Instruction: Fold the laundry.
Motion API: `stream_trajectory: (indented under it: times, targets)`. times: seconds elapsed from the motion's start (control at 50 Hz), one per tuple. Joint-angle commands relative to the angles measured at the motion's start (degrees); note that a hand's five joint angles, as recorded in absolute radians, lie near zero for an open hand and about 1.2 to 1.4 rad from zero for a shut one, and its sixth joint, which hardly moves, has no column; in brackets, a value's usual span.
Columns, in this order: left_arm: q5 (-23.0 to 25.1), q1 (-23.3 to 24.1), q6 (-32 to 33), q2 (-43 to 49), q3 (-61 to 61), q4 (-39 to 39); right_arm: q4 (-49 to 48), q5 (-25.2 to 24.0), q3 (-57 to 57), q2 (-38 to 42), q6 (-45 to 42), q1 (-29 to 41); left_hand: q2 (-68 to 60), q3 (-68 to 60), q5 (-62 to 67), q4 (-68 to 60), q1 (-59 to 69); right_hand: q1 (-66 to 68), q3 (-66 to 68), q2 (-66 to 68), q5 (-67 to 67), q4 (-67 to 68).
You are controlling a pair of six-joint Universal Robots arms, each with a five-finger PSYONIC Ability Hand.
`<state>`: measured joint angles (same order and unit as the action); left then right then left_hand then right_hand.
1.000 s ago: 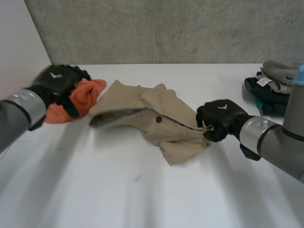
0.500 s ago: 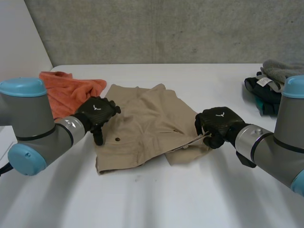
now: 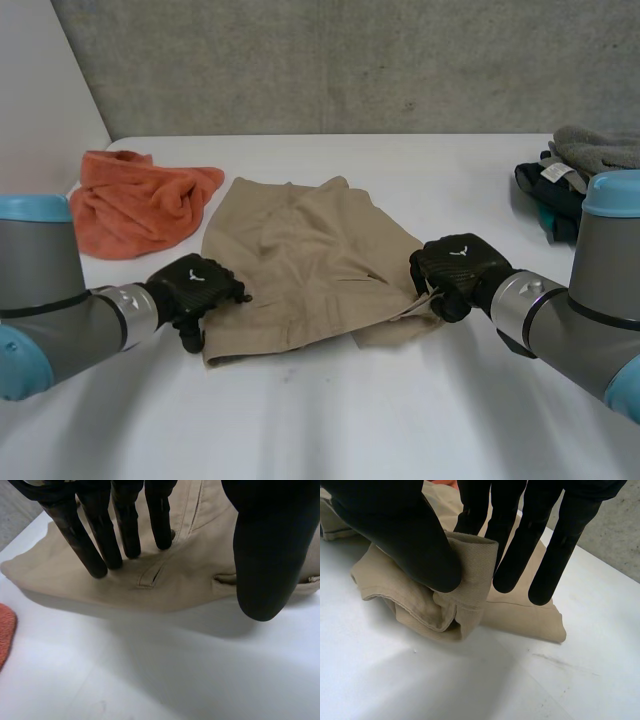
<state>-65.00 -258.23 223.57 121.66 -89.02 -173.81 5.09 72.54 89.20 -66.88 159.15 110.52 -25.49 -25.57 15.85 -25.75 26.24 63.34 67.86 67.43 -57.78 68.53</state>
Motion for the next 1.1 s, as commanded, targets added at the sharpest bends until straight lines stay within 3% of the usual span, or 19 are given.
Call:
stream_trajectory:
  times: [0.02,0.04,0.14,0.2,0.32,0.38,0.46,0.54,0.6,0.64,0.66,0.68,0.74,0.76,0.8,0.88,0.96,1.1]
  targets:
    - [-1.2,3.1,-1.2,3.6,2.2,-1.9,-0.8,1.6,0.5,-0.4,0.3,0.0,-43.8,-43.7,43.5,-43.6,43.1,16.7,12.1,12.6,-12.2,11.5]
    - [-1.7,4.0,-1.8,3.8,2.7,-2.1,-1.1,2.2,0.5,-0.6,0.4,-0.4,-54.4,-54.3,54.0,-54.1,53.7,16.7,12.1,12.6,-12.2,11.5]
    - [-3.2,7.8,-6.5,1.2,2.5,-2.4,-3.1,4.9,-1.0,-1.8,0.4,-1.8,-54.5,-54.4,54.2,-54.2,53.8,16.7,12.1,12.6,-12.2,11.5]
    - [-4.2,10.8,-11.7,-5.5,1.8,-3.6,-5.2,5.9,-4.0,-1.2,0.3,-2.9,-54.5,-54.4,54.2,-54.2,53.8,16.7,12.1,12.6,-12.2,11.5]
    - [-13.3,16.0,-21.9,-19.0,2.8,-9.0,-13.6,5.9,-14.4,3.2,1.2,-4.4,-54.5,-54.4,54.2,-54.2,53.8,16.7,12.1,12.6,-12.2,11.5]
    - [-17.7,22.6,-24.8,-20.1,4.7,-12.6,-20.5,5.4,-20.8,6.9,2.7,-4.4,-54.5,-54.4,54.2,-54.2,53.8,16.7,12.1,12.6,-12.2,11.5]
    - [-21.7,31.5,-25.6,-15.6,9.0,-15.2,-29.7,3.8,-26.5,11.8,6.6,-4.3,-54.5,-54.4,54.2,-54.2,53.8,16.7,12.1,12.6,-12.2,11.5]
    - [-27.4,40.1,-25.3,-4.1,17.2,-14.8,-40.5,1.4,-27.9,16.4,9.7,-5.0,-54.5,-54.4,54.2,-54.2,53.8,16.7,12.1,12.6,-12.2,11.5]
    - [-30.4,43.0,-25.6,1.7,21.9,-14.2,-44.4,-0.5,-27.1,18.2,10.7,-5.7,-54.5,-54.4,54.2,-54.2,53.8,16.7,12.1,12.6,-12.2,11.5]
    - [-32.2,44.9,-25.9,6.9,26.3,-13.2,-46.8,-4.0,-25.4,20.2,11.2,-6.3,-43.3,-43.3,43.0,-43.1,42.6,16.7,12.1,12.6,-12.2,11.5]
    - [-32.4,45.4,-25.7,8.4,27.6,-12.7,-47.4,-5.2,-24.8,20.7,11.3,-6.5,-35.1,-35.0,34.7,-34.8,34.3,11.8,7.3,7.7,-7.4,6.6]
    - [-32.3,46.0,-25.6,10.9,29.8,-11.7,-47.1,-7.6,-23.4,21.5,11.3,-7.2,-27.9,-27.8,27.5,-27.6,27.1,-11.6,-16.1,-15.6,16.0,-16.7]
    - [-31.8,46.4,-25.4,12.4,32.2,-9.5,-45.6,-10.1,-21.4,21.9,10.9,-8.6,-14.6,-14.5,14.2,-14.3,13.8,-40.0,-44.5,-44.1,44.4,-45.2]
    - [-31.5,46.4,-25.4,12.3,32.7,-7.8,-44.1,-10.4,-20.7,21.8,10.7,-9.8,1.3,1.4,-1.7,1.6,-2.1,-45.7,-50.2,-49.8,50.2,-50.9]
    - [-30.9,46.0,-25.6,11.6,32.8,-6.5,-42.0,-9.5,-20.4,21.1,10.4,-10.9,13.5,13.6,-13.9,13.8,-14.3,-50.1,-54.6,-54.2,54.6,-55.3]
    - [-28.8,44.3,-25.2,7.4,31.3,-4.5,-33.1,-3.6,-21.0,16.9,9.7,-12.9,15.5,15.6,-15.8,15.8,-16.2,-53.3,-57.9,-57.4,57.8,-58.5]
    - [-27.6,40.3,-24.9,0.1,27.9,-4.1,-14.4,5.1,-24.1,9.9,9.2,-13.1,15.5,15.6,-15.8,15.8,-16.2,-53.3,-57.9,-57.4,57.8,-58.5]
    - [-26.5,30.3,-23.0,-6.3,22.5,-2.0,15.5,12.6,-29.1,2.8,4.0,-12.2,15.5,15.6,-15.8,15.8,-16.2,-53.3,-57.9,-57.4,57.8,-58.5]
